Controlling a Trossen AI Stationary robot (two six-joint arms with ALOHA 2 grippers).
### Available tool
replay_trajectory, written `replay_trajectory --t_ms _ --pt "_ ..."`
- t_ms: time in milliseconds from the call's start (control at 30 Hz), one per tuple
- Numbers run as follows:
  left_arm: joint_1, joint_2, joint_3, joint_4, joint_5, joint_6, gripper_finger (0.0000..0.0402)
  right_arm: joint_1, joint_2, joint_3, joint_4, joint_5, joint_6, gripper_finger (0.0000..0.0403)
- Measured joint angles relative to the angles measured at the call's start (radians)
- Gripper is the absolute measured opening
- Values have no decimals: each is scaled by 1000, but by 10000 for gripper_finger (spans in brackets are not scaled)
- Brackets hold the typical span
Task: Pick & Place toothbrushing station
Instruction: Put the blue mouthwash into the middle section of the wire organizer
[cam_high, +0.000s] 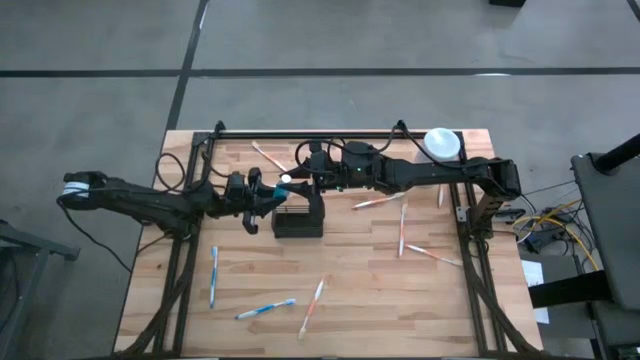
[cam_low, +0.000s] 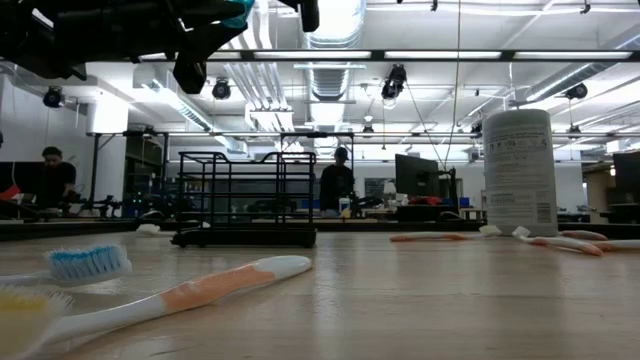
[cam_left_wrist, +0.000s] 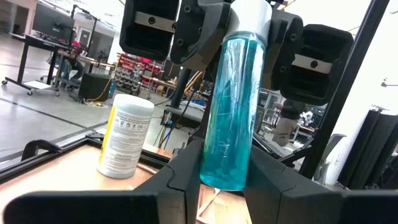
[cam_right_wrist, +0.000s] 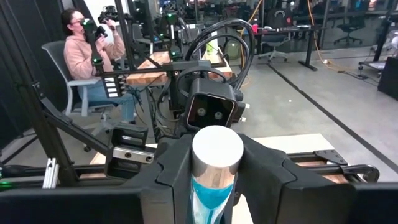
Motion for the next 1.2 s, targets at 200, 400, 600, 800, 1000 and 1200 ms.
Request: replay_trajectory --t_ms 200,400,600,800,1000,1200 --pt "0 0 0 0 -2 -9 99 0 -1 0 0 0 3 89" --pt "0 0 0 -3 -5 -11 104 0 -1 0 0 0 3 94" --pt "0 0 0 -3 -8 -12 117 0 -1 0 0 1 3 96" --pt "0 0 0 -3 -9 -15 119 0 -2 0 0 1 0 96" --pt "0 0 0 -3 -10 -7 119 0 -2 0 0 1 -1 96" --pt "-1 0 0 -3 -57 -31 120 -1 -2 0 0 4 -2 97"
